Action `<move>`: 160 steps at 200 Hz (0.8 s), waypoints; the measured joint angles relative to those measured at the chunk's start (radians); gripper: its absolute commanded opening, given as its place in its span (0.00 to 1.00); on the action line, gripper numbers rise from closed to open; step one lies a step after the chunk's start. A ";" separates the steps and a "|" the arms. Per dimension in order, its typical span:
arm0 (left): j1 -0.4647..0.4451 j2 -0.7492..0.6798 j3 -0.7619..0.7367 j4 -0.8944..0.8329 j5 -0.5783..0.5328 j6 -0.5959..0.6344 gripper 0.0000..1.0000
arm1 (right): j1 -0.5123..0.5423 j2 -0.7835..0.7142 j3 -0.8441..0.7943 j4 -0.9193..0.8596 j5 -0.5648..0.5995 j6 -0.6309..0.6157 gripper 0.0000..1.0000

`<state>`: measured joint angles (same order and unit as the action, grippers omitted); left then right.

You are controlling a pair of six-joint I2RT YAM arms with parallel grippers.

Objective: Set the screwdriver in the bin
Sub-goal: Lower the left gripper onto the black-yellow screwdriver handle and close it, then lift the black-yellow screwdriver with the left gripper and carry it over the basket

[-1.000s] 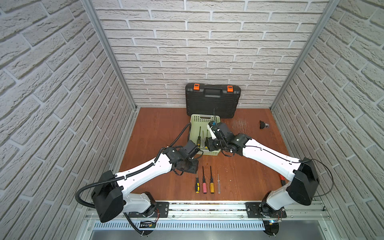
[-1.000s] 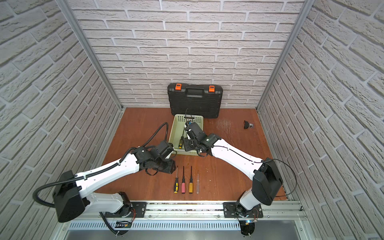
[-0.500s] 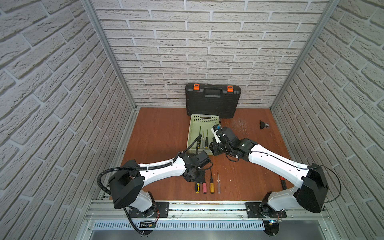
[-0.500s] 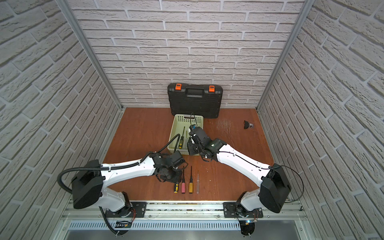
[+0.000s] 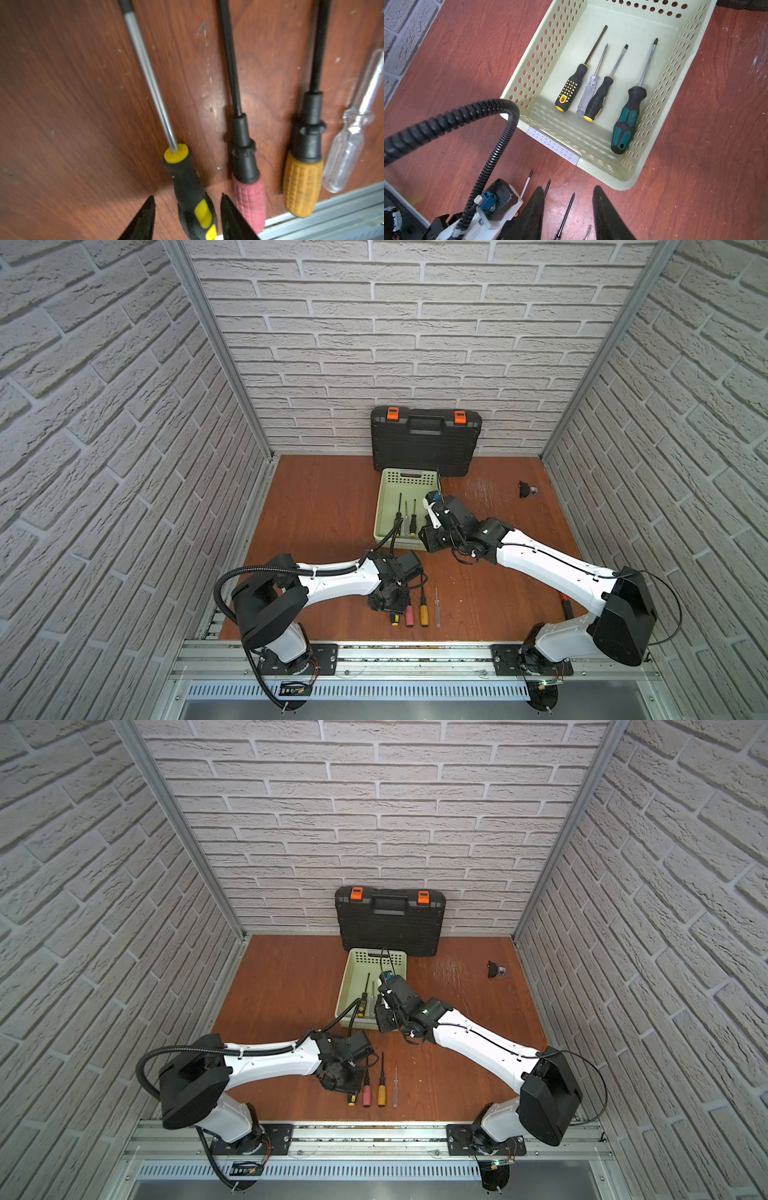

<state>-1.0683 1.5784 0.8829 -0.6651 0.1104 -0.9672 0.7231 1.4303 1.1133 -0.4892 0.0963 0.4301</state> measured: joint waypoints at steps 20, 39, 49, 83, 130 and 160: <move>0.000 0.011 -0.006 0.018 0.005 -0.005 0.44 | 0.000 0.000 -0.013 0.000 0.000 0.003 0.41; 0.000 0.020 -0.005 0.029 0.011 -0.011 0.38 | 0.000 0.000 -0.014 0.000 0.000 0.003 0.41; -0.002 0.023 -0.005 0.034 0.013 -0.014 0.35 | 0.000 0.000 -0.014 0.000 0.000 0.003 0.41; -0.004 0.026 -0.005 0.040 0.021 -0.022 0.20 | 0.000 0.000 -0.014 0.000 0.001 0.003 0.41; -0.007 0.021 -0.005 0.037 0.029 -0.033 0.06 | 0.000 0.000 -0.014 0.000 0.006 0.003 0.41; -0.015 -0.033 0.000 -0.035 0.015 -0.051 0.06 | 0.000 0.000 -0.012 0.000 0.018 0.001 0.41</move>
<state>-1.0832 1.5455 0.8829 -0.6998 0.1253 -1.0180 0.7231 1.4307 1.1015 -0.4889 0.1139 0.4313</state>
